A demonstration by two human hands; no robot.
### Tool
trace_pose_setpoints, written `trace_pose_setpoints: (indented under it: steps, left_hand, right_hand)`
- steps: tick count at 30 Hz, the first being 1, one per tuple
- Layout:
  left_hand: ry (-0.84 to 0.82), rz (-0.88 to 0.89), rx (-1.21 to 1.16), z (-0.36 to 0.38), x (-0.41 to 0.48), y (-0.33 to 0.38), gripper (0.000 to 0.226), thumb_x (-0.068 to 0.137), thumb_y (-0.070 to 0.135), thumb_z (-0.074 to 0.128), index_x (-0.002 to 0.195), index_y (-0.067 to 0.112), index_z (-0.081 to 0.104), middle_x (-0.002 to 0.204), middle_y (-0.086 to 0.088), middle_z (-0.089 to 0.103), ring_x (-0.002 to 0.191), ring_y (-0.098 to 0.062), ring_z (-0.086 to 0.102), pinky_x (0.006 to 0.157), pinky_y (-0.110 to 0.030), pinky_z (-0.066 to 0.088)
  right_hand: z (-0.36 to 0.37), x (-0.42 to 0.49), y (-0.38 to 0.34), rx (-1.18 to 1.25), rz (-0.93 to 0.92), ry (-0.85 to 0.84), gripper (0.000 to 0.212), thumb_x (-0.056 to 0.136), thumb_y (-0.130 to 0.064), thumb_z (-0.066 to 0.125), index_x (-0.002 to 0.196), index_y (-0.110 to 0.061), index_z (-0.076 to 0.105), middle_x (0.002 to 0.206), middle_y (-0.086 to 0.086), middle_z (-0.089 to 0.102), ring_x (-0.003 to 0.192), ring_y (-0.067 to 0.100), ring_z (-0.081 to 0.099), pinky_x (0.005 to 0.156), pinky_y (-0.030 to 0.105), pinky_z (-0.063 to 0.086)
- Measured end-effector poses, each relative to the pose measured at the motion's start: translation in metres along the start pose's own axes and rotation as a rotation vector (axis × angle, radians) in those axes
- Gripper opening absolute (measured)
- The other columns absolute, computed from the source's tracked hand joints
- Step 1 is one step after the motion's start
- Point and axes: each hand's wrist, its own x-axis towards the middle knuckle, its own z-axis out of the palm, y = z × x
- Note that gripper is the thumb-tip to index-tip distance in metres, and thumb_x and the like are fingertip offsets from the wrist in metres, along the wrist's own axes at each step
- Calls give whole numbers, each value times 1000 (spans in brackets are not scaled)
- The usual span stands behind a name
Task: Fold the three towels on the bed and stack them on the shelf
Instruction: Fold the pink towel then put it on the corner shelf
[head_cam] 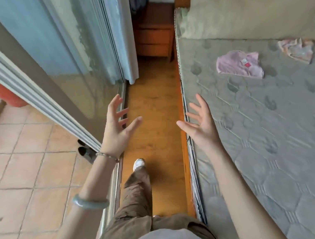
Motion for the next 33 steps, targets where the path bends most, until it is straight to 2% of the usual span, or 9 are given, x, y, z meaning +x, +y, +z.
trace_pose_setpoints:
  steps: [3,6,10,12,15,25,29,33]
  left_hand:
    - [-36,24,-21,1,74,-4,80,81,28,72,145,23,24,146,1,34,122,-11,50,99,-40,48]
    - [-71,22,-63,3,147,-1,81,79,31,73,144,22,25,143,3,36,119,-8,51,99,-38,49]
    - [-163,59,-70,17,231,8,89,72,48,69,144,18,25,142,2,37,117,-4,51,97,-33,49]
    - [-217,72,-63,29,268,10,92,71,54,68,145,19,25,142,2,36,118,-9,52,97,-34,50]
    - [-281,92,-37,50,322,9,87,74,42,68,145,16,25,145,0,35,122,-14,51,97,-41,49]
    - [-383,127,34,140,511,-9,84,78,36,70,146,18,23,147,2,34,123,-12,50,98,-35,48]
    - [-440,124,36,193,594,5,86,77,40,70,146,20,23,147,3,34,122,-12,50,98,-32,47]
    - [-517,153,-5,252,666,26,80,77,39,72,141,26,27,141,10,37,120,-8,50,97,-32,47]
  right_hand:
    - [10,58,-7,4,4,73,87,82,-8,73,148,-30,21,149,6,38,123,15,50,90,20,48]
    - [19,114,-18,20,17,131,86,82,-8,72,148,-29,22,148,5,38,124,15,50,94,24,48]
    - [21,179,-35,25,16,234,88,81,-10,74,149,-28,22,147,5,40,125,15,50,98,31,49]
    - [17,209,-42,26,18,265,87,81,-9,74,149,-27,22,147,5,39,125,15,50,95,27,50]
    - [6,253,-47,21,9,330,87,81,-9,73,149,-27,22,146,4,40,124,13,51,90,20,51]
    - [-46,441,-26,83,2,443,84,81,-6,72,147,-28,26,145,5,41,123,12,52,84,13,51]
    - [-85,522,-23,118,1,484,84,81,-3,73,148,-24,26,144,8,42,122,13,51,79,9,48]
    - [-130,583,-26,110,-1,550,86,76,-10,76,147,-20,27,143,6,42,122,15,52,80,9,46]
